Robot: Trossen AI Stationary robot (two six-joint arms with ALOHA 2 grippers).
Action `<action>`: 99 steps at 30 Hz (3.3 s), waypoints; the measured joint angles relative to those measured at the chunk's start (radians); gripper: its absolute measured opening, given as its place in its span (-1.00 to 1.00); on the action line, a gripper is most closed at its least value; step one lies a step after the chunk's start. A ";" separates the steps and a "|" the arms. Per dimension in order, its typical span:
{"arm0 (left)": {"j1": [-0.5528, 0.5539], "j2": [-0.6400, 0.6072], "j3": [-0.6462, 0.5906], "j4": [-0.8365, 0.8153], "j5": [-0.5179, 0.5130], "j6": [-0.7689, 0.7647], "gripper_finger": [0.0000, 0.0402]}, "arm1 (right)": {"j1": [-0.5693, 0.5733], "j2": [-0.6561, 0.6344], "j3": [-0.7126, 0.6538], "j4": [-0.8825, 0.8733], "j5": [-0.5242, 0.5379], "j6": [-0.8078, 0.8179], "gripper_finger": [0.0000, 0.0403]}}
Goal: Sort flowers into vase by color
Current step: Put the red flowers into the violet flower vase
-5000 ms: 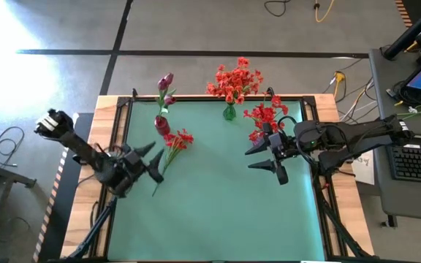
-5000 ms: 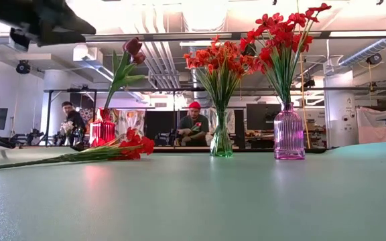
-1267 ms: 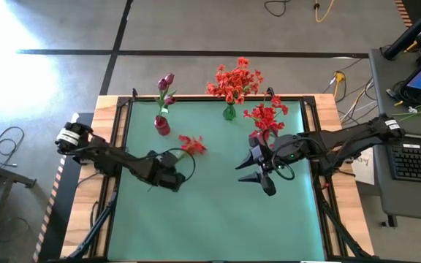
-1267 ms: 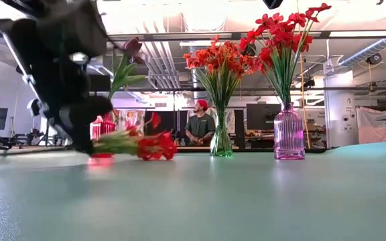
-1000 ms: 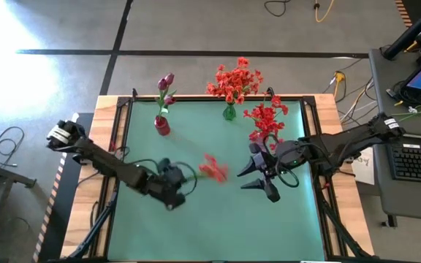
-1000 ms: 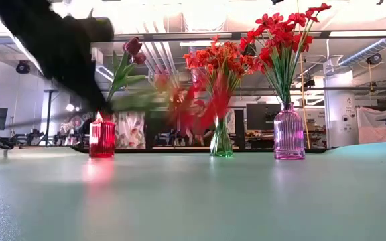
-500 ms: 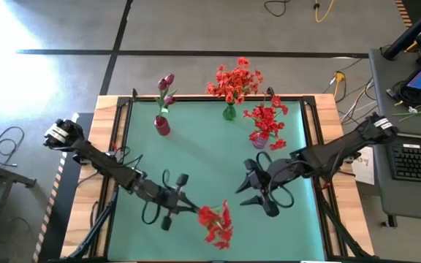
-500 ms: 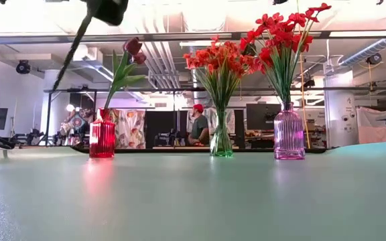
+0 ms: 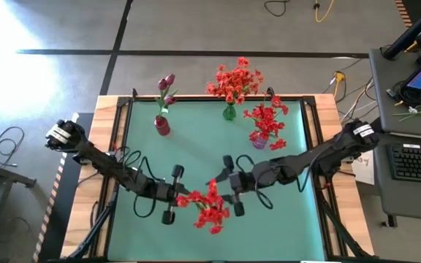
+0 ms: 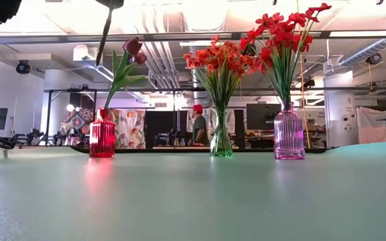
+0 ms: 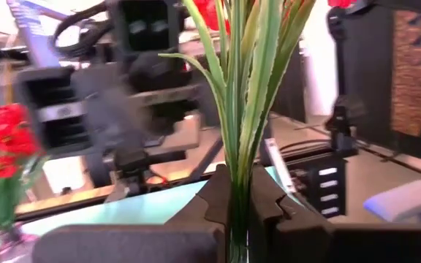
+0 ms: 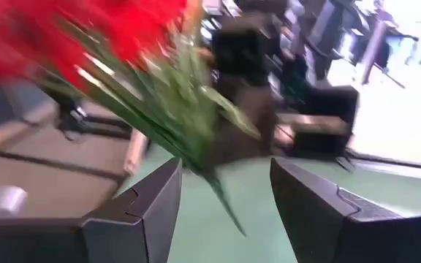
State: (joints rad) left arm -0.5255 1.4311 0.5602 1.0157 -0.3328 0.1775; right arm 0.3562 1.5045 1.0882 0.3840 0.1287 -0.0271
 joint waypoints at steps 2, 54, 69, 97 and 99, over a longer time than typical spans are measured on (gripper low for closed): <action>0.000 0.000 0.000 0.002 -0.041 -0.001 -1.00 | -0.001 0.010 0.000 0.049 -0.051 0.007 0.06; 0.004 0.066 0.118 -0.121 -0.298 -0.085 -0.07 | -0.008 -0.039 0.004 0.046 0.179 0.034 -0.89; 0.016 0.060 0.118 -0.381 -0.315 -0.236 -0.06 | -0.009 -0.466 -0.026 -0.774 0.749 0.422 -0.89; 0.091 0.058 0.118 -0.490 -0.068 -0.239 -0.06 | 0.438 -0.567 -0.079 -1.379 0.916 1.295 -0.89; 0.091 0.058 0.118 -0.483 -0.069 -0.239 -0.06 | 0.438 -0.588 -0.079 -1.548 0.992 1.480 -0.89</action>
State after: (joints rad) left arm -0.4348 1.4895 0.6785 0.5323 -0.4022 -0.0616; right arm 0.7940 0.9164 1.0096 -1.1644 1.1204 1.4526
